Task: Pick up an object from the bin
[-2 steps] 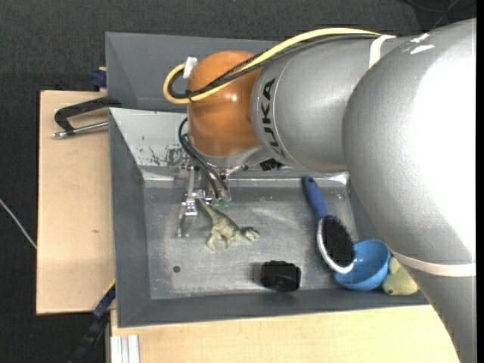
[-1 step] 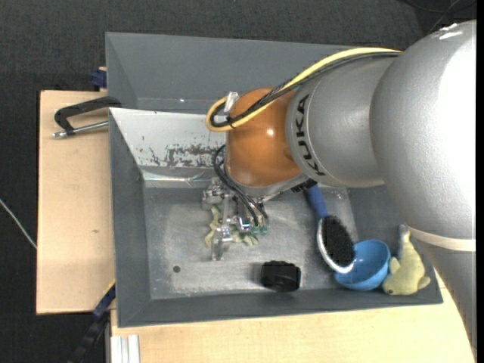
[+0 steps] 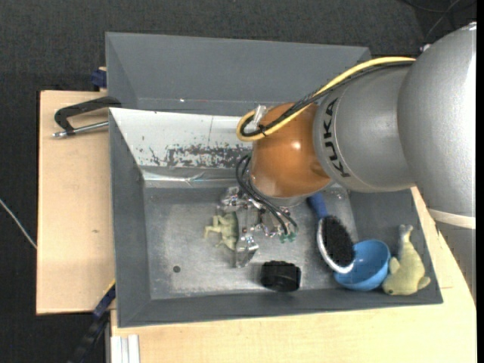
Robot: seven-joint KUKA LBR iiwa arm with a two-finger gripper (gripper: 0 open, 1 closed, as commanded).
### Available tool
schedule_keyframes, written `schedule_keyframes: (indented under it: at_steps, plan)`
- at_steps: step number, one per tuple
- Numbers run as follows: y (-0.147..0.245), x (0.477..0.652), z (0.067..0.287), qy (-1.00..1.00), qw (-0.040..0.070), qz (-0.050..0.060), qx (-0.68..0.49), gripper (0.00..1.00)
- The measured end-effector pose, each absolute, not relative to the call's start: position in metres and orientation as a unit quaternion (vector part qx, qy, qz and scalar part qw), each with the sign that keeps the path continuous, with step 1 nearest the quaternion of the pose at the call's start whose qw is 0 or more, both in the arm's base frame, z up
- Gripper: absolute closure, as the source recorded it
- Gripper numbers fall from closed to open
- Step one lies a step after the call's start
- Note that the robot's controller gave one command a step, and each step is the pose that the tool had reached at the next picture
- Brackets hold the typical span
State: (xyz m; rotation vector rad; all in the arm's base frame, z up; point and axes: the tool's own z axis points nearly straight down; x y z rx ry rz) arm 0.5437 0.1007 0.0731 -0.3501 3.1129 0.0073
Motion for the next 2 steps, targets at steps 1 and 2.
schedule_keyframes:
  at_steps: [1,2]
  plan:
    - [0.101,0.544,0.073,0.994,0.005,0.002,-0.112,1.0]
    - [0.067,0.561,0.269,0.98,0.008,0.0,-0.198,1.0]
